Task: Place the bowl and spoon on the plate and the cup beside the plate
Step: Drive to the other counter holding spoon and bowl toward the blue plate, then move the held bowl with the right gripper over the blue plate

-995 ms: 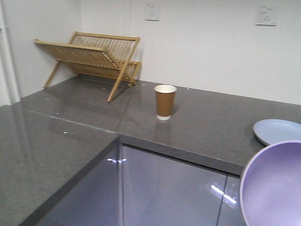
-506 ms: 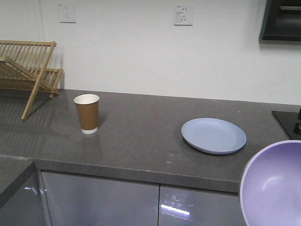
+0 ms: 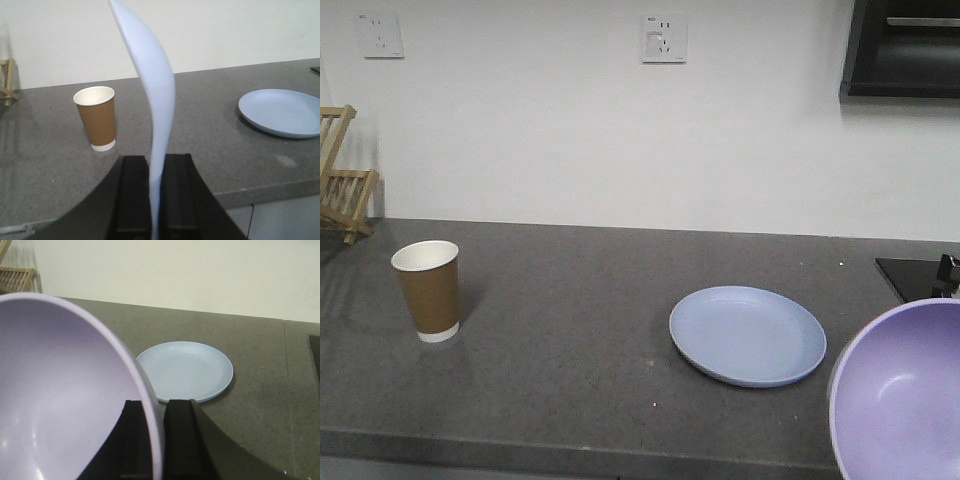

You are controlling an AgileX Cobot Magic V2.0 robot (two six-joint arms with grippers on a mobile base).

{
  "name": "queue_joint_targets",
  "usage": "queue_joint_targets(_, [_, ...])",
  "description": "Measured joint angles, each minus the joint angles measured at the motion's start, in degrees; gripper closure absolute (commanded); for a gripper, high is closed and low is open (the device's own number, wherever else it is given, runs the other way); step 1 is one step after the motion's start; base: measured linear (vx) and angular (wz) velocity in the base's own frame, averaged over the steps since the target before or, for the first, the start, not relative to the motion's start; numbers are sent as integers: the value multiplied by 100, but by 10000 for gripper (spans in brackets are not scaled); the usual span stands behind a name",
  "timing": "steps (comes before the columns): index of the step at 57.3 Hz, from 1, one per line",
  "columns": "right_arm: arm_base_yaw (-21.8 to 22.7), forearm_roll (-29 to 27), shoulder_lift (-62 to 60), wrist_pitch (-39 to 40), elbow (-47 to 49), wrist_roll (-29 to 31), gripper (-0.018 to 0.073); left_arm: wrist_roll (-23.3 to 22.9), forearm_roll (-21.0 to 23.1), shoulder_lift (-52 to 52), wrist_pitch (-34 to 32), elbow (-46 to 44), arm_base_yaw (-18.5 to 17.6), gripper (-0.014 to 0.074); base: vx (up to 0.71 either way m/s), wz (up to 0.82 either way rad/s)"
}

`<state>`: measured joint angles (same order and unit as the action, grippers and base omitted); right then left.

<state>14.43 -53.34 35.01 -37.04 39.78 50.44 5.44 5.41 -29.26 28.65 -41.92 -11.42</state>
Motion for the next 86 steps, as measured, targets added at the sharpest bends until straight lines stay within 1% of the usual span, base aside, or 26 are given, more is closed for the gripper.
queue_joint_targets(43, [0,0,0,0,0,0,568,0,0,0,0,0,0,599,32,-7])
queue_joint_targets(86, [0,0,0,0,0,0,568,0,0,-5,0,0,0,599,4,-1])
